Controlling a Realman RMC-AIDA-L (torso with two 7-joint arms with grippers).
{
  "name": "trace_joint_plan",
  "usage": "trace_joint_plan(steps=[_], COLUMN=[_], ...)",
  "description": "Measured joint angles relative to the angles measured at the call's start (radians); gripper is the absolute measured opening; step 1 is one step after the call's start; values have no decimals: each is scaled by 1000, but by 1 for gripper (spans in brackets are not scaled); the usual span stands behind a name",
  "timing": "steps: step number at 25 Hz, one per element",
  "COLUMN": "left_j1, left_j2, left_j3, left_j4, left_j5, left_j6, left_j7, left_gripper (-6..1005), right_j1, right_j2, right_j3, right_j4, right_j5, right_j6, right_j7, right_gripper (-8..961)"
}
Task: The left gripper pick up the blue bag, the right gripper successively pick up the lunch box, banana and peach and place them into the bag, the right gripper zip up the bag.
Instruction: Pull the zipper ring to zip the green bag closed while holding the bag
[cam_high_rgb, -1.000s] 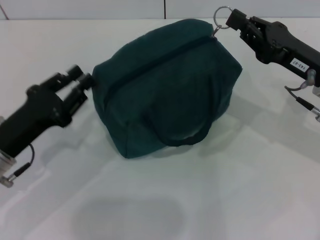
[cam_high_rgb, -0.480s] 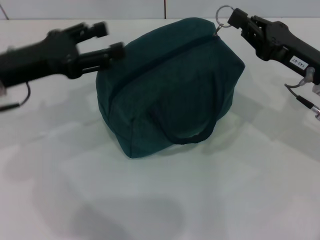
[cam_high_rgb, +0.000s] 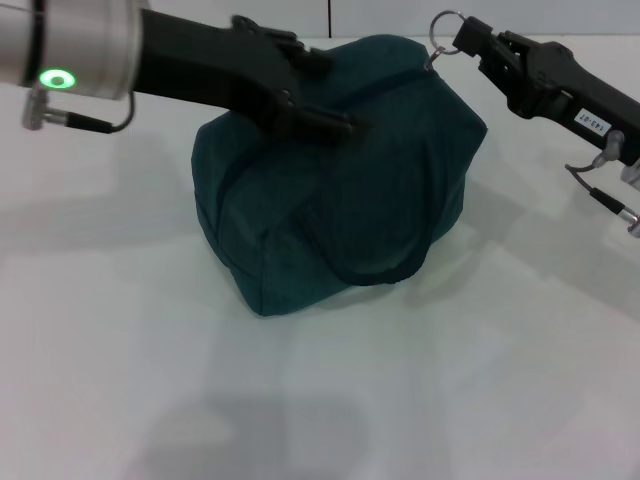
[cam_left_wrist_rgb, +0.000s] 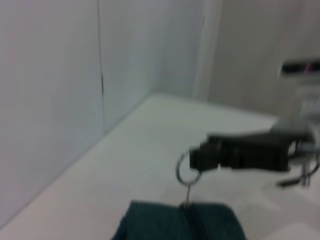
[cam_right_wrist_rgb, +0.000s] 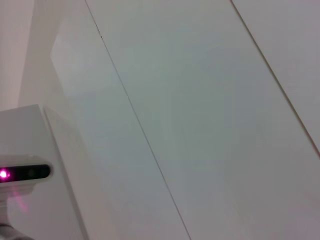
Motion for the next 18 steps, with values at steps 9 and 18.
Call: trace_joint_plan(steps=[9, 18], left_j1=[2, 19], left_j2=[-2, -1], left_j3=[72, 100], left_j4=[5, 5], left_j5=[85, 99], left_j6=[-70, -108], left_j7=[-29, -7], left_gripper=[808, 771], right_j1=[-2, -3], right_j2=[0, 0], right_j3=[0, 0], right_j4=[0, 0], right_j5=[0, 0], right_j6=[0, 0], right_j7=[0, 0], right_gripper=[11, 11])
